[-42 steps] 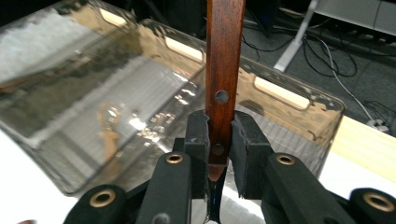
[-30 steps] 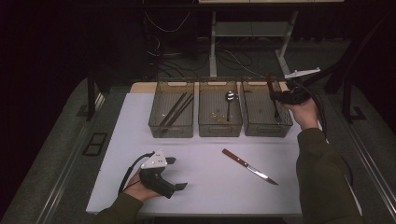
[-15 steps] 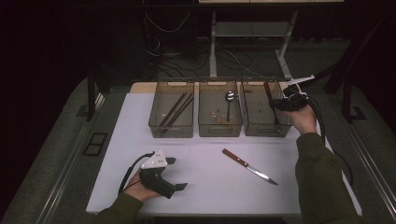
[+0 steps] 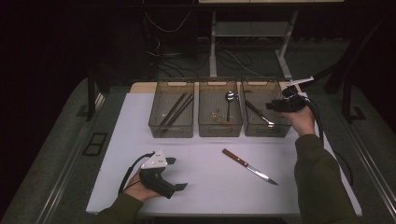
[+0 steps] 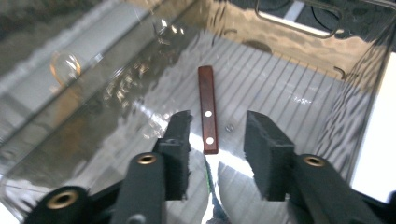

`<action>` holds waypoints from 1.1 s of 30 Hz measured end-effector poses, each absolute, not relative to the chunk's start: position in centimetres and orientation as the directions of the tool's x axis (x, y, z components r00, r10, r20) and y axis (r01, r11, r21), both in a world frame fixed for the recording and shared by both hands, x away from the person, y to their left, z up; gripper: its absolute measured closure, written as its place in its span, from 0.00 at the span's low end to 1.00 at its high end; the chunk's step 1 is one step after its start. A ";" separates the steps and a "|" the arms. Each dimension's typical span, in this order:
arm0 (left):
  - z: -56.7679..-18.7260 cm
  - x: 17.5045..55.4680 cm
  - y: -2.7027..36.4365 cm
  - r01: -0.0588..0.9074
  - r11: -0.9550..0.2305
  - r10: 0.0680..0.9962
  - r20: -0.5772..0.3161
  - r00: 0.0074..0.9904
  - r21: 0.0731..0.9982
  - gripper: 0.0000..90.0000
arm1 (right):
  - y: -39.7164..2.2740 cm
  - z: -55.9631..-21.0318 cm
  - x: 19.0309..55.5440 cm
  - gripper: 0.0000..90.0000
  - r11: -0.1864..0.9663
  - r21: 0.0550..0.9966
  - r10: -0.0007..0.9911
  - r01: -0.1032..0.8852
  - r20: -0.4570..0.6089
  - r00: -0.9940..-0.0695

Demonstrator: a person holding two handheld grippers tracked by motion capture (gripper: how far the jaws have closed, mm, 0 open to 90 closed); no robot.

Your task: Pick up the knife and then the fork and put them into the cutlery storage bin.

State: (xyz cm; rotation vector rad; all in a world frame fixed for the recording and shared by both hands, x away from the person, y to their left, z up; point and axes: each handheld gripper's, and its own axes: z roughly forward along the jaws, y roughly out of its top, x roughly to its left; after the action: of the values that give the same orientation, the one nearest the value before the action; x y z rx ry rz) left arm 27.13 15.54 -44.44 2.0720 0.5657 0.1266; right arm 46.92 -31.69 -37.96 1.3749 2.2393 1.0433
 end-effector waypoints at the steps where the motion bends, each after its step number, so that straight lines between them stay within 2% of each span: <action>1: -44.4 27.1 15.5 0.343 -0.441 0.441 -0.132 0.888 0.829 0.00 | -31.8 -37.8 46.8 0.63 0.264 0.727 0.864 0.634 0.114 -0.490; 11: -44.4 27.1 15.5 0.342 -0.441 0.442 -0.131 0.887 0.830 0.00 | -31.7 -35.7 44.3 0.46 0.255 0.748 0.823 0.612 0.164 -0.543; 22: -44.4 27.0 15.5 0.343 -0.441 0.447 -0.129 0.885 0.829 0.00 | -29.9 -34.0 39.2 0.42 0.351 0.751 0.783 0.559 0.091 -0.615; 33: -44.4 27.0 15.5 0.343 -0.441 0.448 -0.128 0.885 0.830 0.00 | -27.9 -35.2 35.6 0.38 0.399 0.727 0.758 0.559 0.081 -0.647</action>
State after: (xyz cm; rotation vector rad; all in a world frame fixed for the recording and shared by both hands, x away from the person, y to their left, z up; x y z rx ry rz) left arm 27.00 15.45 -44.43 2.0713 0.5709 0.1351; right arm 35.55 -27.87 -35.18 1.1568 2.3964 1.0906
